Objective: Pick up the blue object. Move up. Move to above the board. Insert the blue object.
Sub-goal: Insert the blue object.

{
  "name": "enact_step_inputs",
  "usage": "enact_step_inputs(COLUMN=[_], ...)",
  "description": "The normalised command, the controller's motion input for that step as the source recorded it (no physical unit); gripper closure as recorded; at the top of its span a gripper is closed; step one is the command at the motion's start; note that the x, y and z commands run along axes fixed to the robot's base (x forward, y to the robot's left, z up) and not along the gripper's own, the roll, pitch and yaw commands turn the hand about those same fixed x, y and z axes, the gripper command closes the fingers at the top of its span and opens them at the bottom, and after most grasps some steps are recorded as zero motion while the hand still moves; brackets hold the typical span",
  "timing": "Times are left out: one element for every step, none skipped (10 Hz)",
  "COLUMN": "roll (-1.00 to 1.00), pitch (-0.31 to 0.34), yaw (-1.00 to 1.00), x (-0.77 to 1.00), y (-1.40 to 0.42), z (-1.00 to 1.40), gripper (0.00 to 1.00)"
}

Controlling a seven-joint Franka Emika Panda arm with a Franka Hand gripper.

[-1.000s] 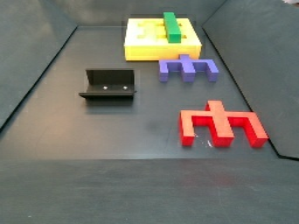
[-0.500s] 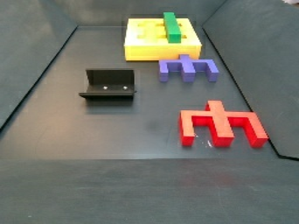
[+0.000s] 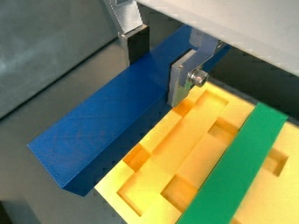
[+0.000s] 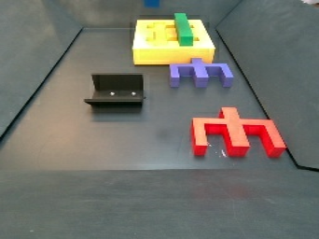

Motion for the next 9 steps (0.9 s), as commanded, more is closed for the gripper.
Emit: enact_step_inputs(roll=[0.16,0.12,0.09,0.01,0.00,0.00,0.00,0.00,0.00], pitch=[-0.147,-0.189,-0.207,-0.229,-0.259,-0.291,-0.323,-0.329,-0.231], yaw=[0.00,0.00,0.00,0.00,0.00,0.01,0.02,0.04,0.02], x=[0.00,0.00,-0.01,-0.09,-0.24,-0.33,-0.47,-0.44,-0.25], y=[-0.03,-0.05,-0.07,-0.08,-0.02,0.00,0.00,0.00,-0.07], z=[-0.85,-0.83,-0.83,-0.81,-0.76,-0.69,-0.62,-0.57,-0.46], gripper=[1.00,1.00,1.00,1.00,1.00,1.00,1.00,1.00,1.00])
